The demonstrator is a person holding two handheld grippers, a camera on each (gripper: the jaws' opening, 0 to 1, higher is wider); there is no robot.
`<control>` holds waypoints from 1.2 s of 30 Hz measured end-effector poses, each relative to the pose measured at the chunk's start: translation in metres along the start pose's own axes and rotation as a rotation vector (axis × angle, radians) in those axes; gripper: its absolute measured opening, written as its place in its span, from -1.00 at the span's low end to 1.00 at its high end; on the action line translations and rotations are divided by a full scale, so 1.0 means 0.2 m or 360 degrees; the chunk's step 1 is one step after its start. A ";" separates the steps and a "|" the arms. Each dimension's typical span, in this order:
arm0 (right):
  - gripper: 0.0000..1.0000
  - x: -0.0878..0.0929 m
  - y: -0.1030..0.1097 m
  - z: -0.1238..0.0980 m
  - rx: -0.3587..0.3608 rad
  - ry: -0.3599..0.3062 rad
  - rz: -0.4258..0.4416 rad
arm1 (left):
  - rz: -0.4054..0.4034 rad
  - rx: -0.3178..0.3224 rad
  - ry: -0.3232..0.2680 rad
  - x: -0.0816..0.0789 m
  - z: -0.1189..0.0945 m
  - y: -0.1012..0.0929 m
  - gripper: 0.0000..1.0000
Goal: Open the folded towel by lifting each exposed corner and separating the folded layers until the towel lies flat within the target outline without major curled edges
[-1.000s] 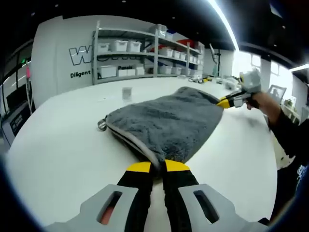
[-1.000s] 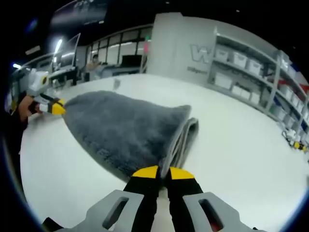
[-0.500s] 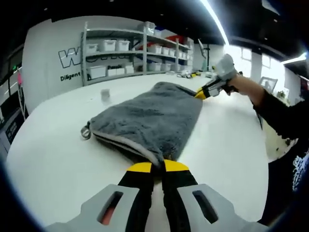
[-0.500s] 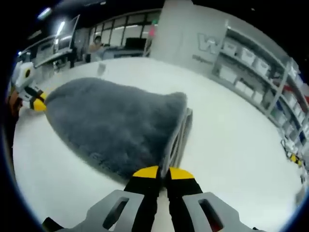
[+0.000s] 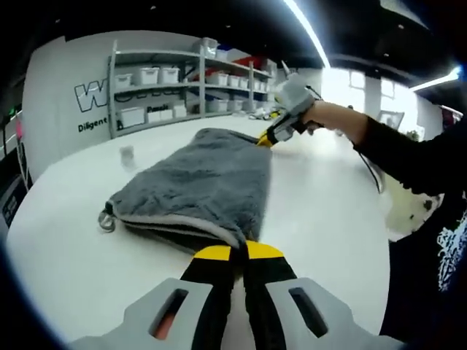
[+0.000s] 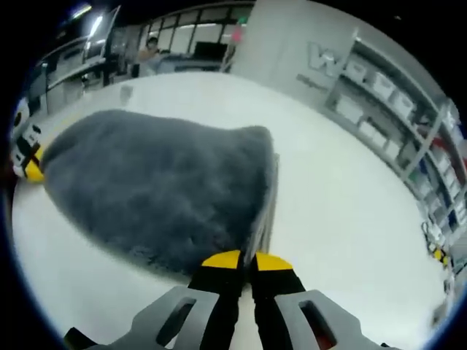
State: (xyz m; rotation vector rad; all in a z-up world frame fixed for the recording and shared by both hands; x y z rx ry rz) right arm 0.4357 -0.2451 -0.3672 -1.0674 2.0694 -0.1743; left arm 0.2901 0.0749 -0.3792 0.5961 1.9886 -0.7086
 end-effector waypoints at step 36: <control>-1.00 -0.23 -0.13 0.26 -0.0135 0.0076 -0.0290 | 0.0238 0.0233 0.0036 0.06 0.11 -0.39 -0.96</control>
Point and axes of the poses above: the point that each gripper's makers call its tool centre point, and the gripper's own axes: z roughly forward along the fingers, y roughly to its left, x roughly out of its underside, the point moved 7 cm from there along -z, roughly backward along the fingers, and after that the axes turned 15 degrees about -z, right-handed, at the moved point
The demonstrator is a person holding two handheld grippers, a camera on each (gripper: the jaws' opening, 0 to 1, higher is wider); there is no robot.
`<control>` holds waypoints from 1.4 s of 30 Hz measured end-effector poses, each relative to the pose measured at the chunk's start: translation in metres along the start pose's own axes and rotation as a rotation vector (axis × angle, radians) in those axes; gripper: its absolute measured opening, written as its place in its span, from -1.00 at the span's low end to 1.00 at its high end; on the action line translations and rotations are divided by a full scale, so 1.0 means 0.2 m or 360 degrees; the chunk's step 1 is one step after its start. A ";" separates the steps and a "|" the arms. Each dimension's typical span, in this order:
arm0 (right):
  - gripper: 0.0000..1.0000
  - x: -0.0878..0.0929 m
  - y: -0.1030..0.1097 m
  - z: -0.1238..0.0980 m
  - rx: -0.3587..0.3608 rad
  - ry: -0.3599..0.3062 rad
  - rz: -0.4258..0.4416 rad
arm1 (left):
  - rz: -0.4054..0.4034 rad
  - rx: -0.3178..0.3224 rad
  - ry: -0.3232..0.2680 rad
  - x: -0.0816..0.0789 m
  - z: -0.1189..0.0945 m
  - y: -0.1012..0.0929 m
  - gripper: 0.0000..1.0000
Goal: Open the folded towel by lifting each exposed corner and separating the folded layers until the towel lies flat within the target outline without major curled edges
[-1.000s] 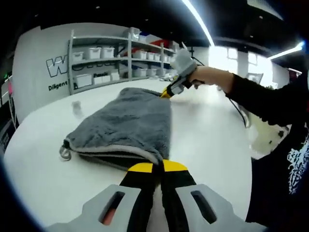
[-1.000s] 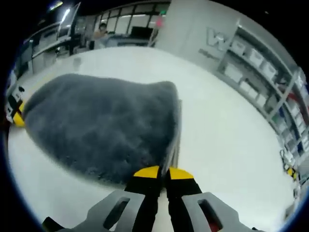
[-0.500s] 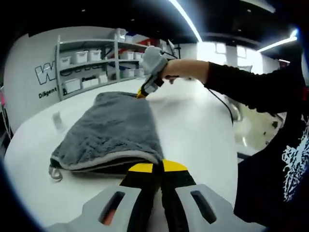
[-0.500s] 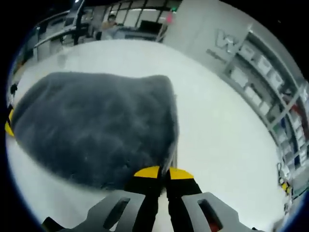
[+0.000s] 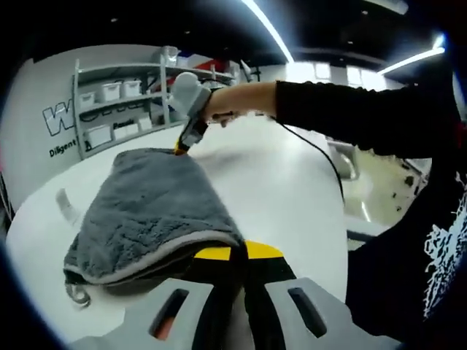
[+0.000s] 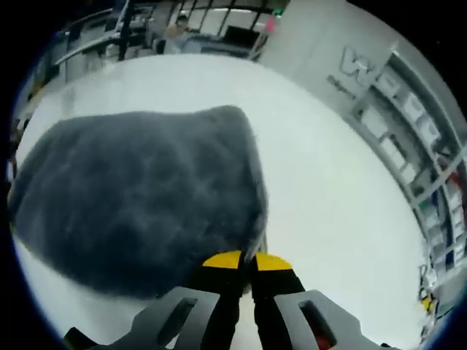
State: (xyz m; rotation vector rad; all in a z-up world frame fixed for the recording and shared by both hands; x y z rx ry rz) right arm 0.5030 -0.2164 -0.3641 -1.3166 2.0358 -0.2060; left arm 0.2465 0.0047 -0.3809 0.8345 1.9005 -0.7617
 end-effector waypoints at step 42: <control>-1.00 -0.43 -0.04 0.28 -0.0081 -0.0013 -0.0479 | 0.0202 -0.0019 0.0029 -0.09 0.26 -0.16 -0.97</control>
Point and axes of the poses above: the point that each gripper's makers call its tool centre point, and the gripper's own axes: z roughly forward along the fingers, y roughly to its left, x roughly out of its underside, the point moved 7 cm from there along -z, roughly backward along the fingers, and after that the axes turned 15 degrees about -z, right-handed, at the moved point
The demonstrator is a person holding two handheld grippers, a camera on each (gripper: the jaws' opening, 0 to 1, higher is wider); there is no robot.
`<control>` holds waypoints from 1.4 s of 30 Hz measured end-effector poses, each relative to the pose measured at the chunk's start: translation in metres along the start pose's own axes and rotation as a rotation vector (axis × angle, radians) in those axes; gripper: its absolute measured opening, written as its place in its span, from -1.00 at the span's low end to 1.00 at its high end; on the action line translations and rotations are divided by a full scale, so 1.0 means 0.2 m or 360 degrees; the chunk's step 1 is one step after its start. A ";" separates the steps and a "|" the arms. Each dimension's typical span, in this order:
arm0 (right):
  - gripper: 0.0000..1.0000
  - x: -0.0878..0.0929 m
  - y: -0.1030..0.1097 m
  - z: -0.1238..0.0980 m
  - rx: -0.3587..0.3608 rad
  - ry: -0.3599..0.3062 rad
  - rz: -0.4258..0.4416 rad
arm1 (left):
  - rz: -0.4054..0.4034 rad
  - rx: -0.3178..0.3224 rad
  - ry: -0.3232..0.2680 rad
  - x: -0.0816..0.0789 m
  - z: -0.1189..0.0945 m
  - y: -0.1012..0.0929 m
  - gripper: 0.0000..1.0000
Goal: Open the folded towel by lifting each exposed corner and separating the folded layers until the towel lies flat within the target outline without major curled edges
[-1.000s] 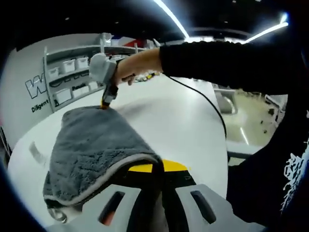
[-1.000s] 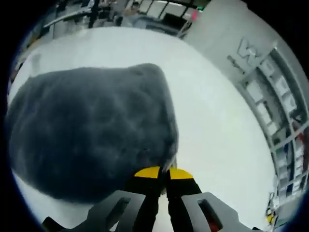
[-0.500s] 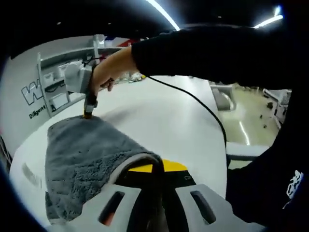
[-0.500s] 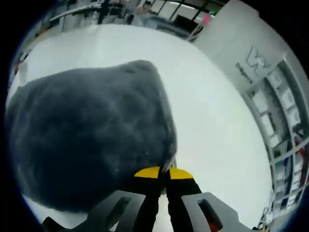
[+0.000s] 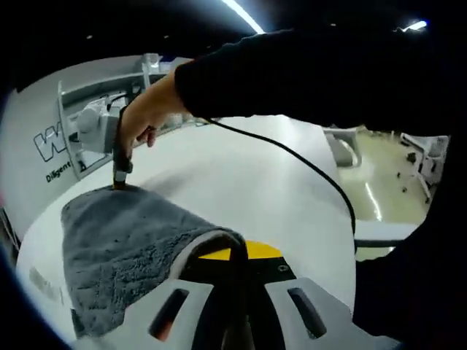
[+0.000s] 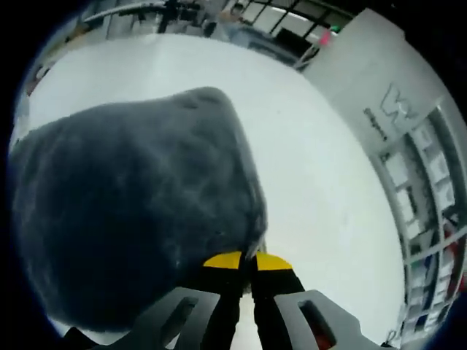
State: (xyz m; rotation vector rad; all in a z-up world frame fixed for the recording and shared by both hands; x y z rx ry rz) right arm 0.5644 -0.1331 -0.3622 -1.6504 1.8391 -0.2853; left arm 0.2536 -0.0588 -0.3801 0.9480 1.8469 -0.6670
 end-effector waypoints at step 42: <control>-1.00 -0.15 0.03 0.05 -0.0050 0.0010 -0.0060 | -0.0031 0.0029 0.0036 -0.02 0.05 0.04 -0.96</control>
Point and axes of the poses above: the point that each gripper's makers call its tool centre point, and the gripper's own axes: z roughly forward along the fingers, y roughly to its left, x roughly out of its underside, the point moved 7 cm from there along -z, roughly backward along the fingers, and after that the axes turned 15 degrees about -z, right-handed, at the moved point
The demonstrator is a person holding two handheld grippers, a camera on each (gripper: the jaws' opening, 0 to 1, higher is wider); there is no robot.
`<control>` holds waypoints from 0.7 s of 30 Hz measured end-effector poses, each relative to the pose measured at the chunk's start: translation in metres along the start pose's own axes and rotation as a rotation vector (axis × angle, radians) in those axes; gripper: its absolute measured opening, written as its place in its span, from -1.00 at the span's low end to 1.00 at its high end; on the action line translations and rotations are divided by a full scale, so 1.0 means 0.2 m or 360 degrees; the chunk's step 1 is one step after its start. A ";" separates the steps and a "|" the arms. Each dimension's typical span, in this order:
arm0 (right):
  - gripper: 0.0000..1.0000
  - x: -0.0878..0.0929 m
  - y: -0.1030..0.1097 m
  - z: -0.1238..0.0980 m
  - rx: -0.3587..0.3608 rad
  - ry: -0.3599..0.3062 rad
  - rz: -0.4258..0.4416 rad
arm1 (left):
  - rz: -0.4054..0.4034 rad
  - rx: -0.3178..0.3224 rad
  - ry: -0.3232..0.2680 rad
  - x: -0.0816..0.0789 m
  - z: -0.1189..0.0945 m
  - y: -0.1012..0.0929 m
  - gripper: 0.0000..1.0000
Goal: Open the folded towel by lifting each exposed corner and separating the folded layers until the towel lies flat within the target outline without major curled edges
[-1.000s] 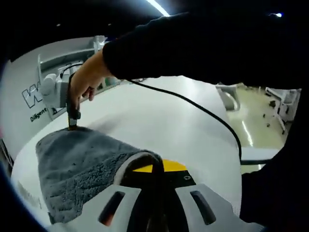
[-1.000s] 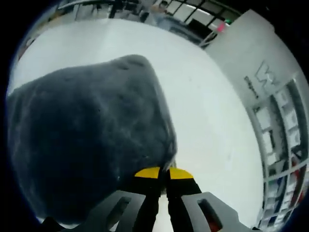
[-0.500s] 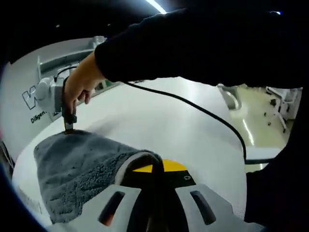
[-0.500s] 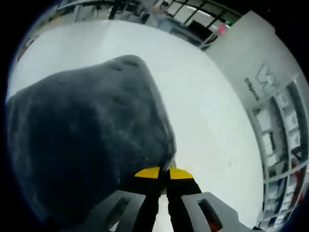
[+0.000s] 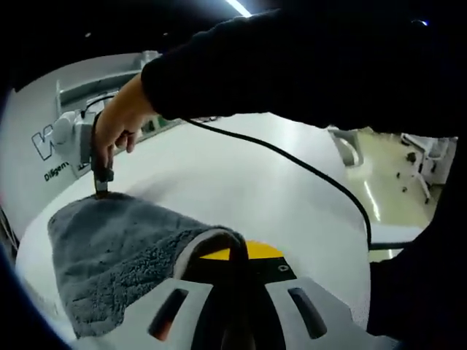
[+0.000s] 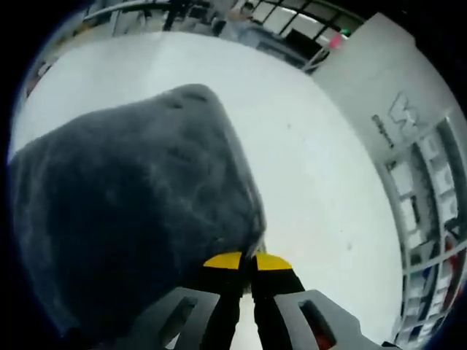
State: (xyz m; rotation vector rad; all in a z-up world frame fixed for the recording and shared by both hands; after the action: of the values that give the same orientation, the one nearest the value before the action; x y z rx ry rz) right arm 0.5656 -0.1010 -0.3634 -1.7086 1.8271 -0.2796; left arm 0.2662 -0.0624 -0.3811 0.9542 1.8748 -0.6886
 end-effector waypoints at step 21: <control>-1.00 0.01 -0.02 0.01 0.0003 -0.0031 0.0052 | -0.0039 0.0129 -0.0006 -0.01 -0.02 -0.04 -0.67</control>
State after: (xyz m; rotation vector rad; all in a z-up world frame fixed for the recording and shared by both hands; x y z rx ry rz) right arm 0.5701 -0.1036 -0.3629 -1.6732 1.8381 -0.2507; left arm 0.2582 -0.0633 -0.3772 0.9816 1.8698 -0.7856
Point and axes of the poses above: the point that each gripper's makers call its tool centre point, and the gripper's own axes: z roughly forward along the fingers, y roughly to its left, x roughly out of its underside, the point moved 7 cm from there along -z, roughly backward along the fingers, and after that the axes turned 15 degrees about -z, right-handed, at the moved point
